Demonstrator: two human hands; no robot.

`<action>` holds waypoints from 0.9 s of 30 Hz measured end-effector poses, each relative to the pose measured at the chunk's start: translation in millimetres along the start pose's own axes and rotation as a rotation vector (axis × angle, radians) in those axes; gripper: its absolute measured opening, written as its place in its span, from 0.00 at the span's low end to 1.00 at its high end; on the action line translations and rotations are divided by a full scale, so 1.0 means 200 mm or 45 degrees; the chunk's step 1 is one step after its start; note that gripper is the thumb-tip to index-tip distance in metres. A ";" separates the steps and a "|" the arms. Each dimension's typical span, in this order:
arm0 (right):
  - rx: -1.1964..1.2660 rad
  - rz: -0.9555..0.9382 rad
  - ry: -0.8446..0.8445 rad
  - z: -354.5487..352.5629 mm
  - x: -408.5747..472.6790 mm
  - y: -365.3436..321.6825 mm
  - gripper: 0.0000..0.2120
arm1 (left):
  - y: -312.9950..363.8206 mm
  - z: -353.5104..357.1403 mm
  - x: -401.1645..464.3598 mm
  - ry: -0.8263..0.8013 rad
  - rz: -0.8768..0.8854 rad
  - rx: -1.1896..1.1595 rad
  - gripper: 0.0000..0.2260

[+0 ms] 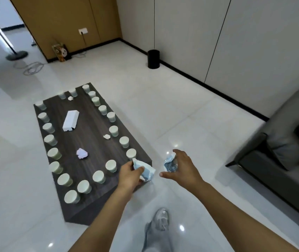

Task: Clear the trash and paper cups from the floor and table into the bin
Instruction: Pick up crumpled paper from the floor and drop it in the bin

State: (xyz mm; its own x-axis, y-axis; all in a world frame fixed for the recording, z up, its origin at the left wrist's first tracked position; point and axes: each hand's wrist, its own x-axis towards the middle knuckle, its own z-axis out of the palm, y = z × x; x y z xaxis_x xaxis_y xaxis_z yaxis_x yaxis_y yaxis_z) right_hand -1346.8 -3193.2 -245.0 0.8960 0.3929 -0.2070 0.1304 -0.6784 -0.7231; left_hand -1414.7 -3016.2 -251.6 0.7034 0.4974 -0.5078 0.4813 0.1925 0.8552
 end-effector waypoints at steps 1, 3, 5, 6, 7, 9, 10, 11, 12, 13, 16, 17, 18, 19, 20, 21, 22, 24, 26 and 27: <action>-0.006 0.007 0.003 -0.05 0.12 0.01 0.47 | 0.06 0.06 0.11 -0.008 -0.007 -0.003 0.06; -0.015 0.031 0.012 -0.17 0.37 0.01 0.48 | 0.19 0.18 0.31 -0.024 -0.026 0.007 0.07; -0.018 0.034 0.035 -0.29 0.60 -0.01 0.47 | 0.35 0.30 0.51 -0.052 -0.015 0.019 0.09; -0.016 0.024 0.045 -0.36 0.72 -0.02 0.47 | 0.43 0.36 0.60 -0.060 -0.005 0.015 0.09; -0.010 0.018 0.055 -0.42 0.83 -0.03 0.46 | 0.51 0.42 0.68 -0.063 0.001 0.016 0.09; 0.009 0.017 0.070 -0.52 1.04 -0.02 0.46 | 0.65 0.53 0.84 -0.074 0.006 0.035 0.10; 0.020 0.016 0.075 -0.57 1.15 -0.01 0.46 | 0.71 0.59 0.92 -0.081 0.014 0.052 0.10; 0.034 0.019 0.080 -0.61 1.25 0.01 0.46 | 0.76 0.64 1.00 -0.092 0.025 0.066 0.08; 0.050 0.025 0.083 -0.65 1.37 0.04 0.46 | 0.82 0.70 1.09 -0.104 0.037 0.071 0.07; 0.063 0.031 0.080 -0.69 1.48 0.07 0.46 | 0.89 0.76 1.18 -0.115 0.050 0.069 0.08; 0.082 0.044 0.043 -0.83 1.86 0.18 0.47 | 1.08 0.99 1.50 -0.125 0.079 0.065 0.09; 0.084 0.047 0.039 -0.89 1.99 0.22 0.48 | 1.15 1.08 1.61 -0.119 0.088 0.063 0.08; 0.088 0.047 0.043 -0.96 2.13 0.26 0.49 | 1.22 1.17 1.72 -0.108 0.095 0.057 0.08; 0.090 0.045 0.047 -1.04 2.28 0.29 0.49 | 1.29 1.26 1.83 -0.095 0.095 0.054 0.08; 0.087 0.047 0.046 -1.12 2.42 0.32 0.49 | 1.36 1.35 1.94 -0.081 0.090 0.057 0.09; 0.079 0.050 0.041 -1.19 2.56 0.34 0.49 | 1.43 1.44 2.04 -0.065 0.082 0.058 0.10; 0.071 0.050 0.033 -1.27 2.70 0.36 0.49 | 1.50 1.53 2.14 -0.050 0.078 0.050 0.11; 0.054 0.043 0.014 -1.42 2.99 0.36 0.49 | 1.65 1.68 2.33 -0.036 0.083 0.024 0.13; 0.044 0.040 -0.009 -1.53 3.26 0.35 0.49 | 1.78 1.78 2.51 -0.005 0.080 0.026 0.14; 0.048 0.037 -0.028 -1.57 3.38 0.33 0.49 | 1.84 1.81 2.60 0.012 0.076 0.032 0.14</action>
State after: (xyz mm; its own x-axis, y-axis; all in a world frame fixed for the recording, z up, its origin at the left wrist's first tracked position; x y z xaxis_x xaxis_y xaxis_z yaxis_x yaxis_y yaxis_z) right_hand -599.2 -3167.8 -226.4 0.8897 0.3868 -0.2426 0.0876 -0.6661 -0.7407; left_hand -682.5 -2993.5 -238.2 0.7261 0.5157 -0.4549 0.4517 0.1411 0.8809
